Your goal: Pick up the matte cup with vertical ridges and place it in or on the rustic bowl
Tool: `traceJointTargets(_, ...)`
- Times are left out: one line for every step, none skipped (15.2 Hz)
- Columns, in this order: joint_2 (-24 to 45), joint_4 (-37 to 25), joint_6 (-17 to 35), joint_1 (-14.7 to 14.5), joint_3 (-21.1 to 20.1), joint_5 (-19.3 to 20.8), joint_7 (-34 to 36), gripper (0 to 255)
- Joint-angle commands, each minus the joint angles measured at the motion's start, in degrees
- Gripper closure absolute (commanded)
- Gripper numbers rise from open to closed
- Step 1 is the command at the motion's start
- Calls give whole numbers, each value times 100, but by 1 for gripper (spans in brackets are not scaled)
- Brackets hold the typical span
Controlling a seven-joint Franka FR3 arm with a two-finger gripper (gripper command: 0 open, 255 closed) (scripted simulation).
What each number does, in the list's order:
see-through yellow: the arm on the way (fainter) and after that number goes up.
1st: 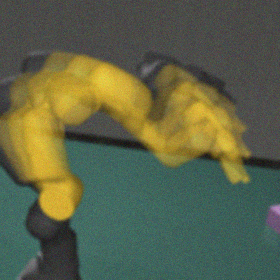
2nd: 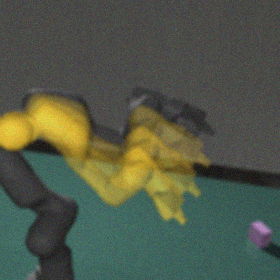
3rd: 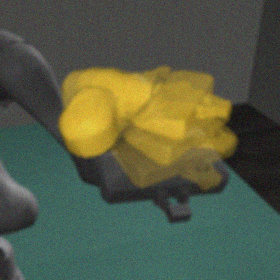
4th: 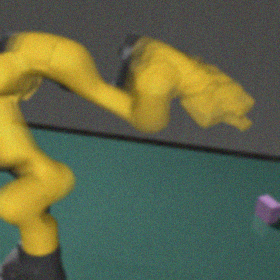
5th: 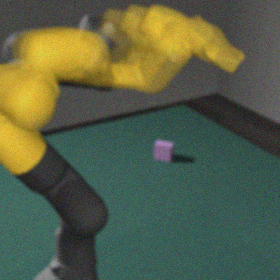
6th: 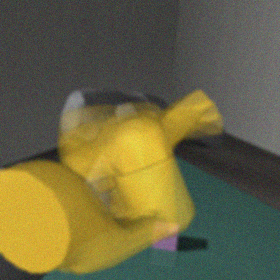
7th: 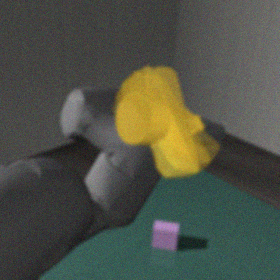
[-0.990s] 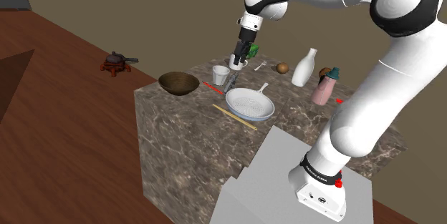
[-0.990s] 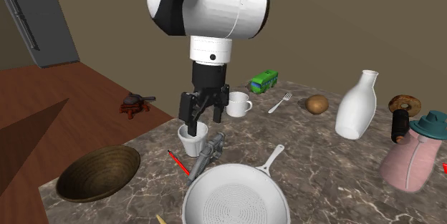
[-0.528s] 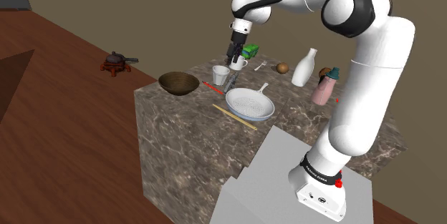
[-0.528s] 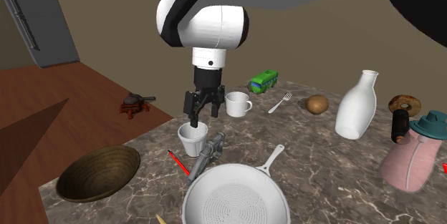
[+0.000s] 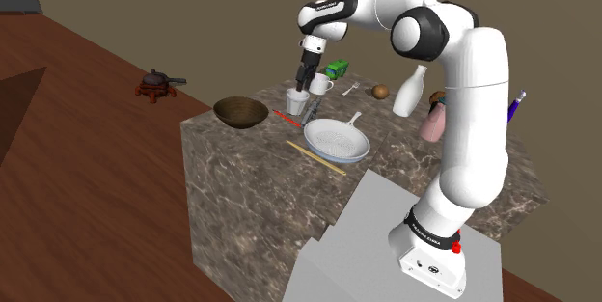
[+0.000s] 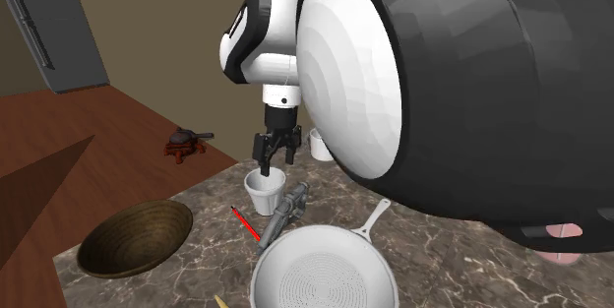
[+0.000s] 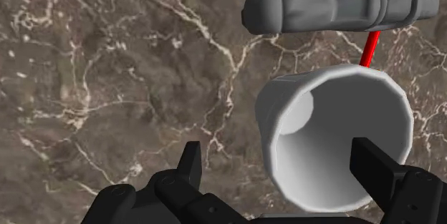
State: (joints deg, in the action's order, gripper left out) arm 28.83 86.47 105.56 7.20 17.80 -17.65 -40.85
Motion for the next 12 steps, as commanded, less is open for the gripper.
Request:
traceJointTargets(57,80,136,-7,-15,-26,-23,0)
traceJointTargets(70,138,205,-16,-22,-36,-31,0)
traceJointTargets(84,193,274,-24,-28,-46,-39,0)
traceJointTargets(99,248,342,-32,-35,-57,-48,0)
traceJointTargets(108,278,381,-36,-39,-63,-53,0)
traceJointTargets(107,279,381,-36,-39,-63,-53,0)
traceJointTargets(108,278,381,-36,-39,-63,-53,0)
traceJointTargets(108,278,381,-36,-39,-63,-53,0)
traceJointTargets(108,278,381,-36,-39,-63,-53,0)
traceJointTargets(108,278,381,-36,-39,-63,-53,0)
traceJointTargets(108,278,381,-36,-39,-63,-53,0)
traceJointTargets(108,278,381,-36,-39,-63,-53,0)
